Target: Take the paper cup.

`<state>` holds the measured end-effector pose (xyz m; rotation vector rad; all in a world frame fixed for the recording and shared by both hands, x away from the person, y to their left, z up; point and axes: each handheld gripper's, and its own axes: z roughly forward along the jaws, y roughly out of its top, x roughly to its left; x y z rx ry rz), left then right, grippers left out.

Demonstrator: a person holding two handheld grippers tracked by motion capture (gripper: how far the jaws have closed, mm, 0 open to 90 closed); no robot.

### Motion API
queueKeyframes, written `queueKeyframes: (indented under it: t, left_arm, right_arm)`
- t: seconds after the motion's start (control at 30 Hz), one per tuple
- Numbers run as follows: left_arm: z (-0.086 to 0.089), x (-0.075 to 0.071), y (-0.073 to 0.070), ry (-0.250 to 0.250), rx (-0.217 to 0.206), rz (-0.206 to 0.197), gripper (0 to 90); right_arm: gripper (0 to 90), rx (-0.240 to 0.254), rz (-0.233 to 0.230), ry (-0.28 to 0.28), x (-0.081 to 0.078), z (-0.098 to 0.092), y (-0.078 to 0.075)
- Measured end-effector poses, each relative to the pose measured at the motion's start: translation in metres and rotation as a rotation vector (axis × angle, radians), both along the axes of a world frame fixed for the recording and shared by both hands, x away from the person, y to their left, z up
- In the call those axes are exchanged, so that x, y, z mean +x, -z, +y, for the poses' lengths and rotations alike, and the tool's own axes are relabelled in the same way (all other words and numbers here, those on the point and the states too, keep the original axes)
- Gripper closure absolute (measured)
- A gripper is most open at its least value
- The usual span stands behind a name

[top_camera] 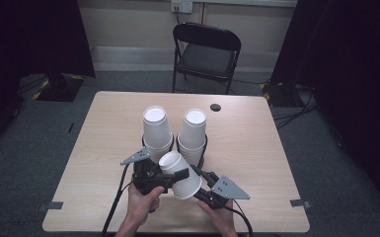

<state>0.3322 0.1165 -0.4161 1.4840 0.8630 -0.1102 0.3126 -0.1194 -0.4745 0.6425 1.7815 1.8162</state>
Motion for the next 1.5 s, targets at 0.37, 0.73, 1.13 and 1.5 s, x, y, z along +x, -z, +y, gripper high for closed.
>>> queueKeyframes:
  t: [0.37, 0.73, 1.13, 1.5]
  left_arm:
    - [0.006, 0.001, 0.006, 0.006, -0.015, 0.033, 15.3]
    - [0.017, -0.002, 0.013, 0.025, -0.035, 0.038, 13.4]
    - [0.021, -0.011, 0.007, 0.034, -0.02, 0.033, 12.3]
    - [0.029, -0.018, 0.003, 0.038, -0.021, 0.027, 11.6]
  right_arm:
    - [82.4, 0.036, -0.001, -0.021, -0.002, -0.004, 0.002]
    - [85.6, 0.006, -0.03, -0.054, -0.008, 0.001, 0.004]
    - [86.0, 0.029, -0.028, -0.08, -0.014, 0.003, 0.003]
    - [86.3, 0.035, -0.019, -0.111, -0.014, 0.003, 0.0]
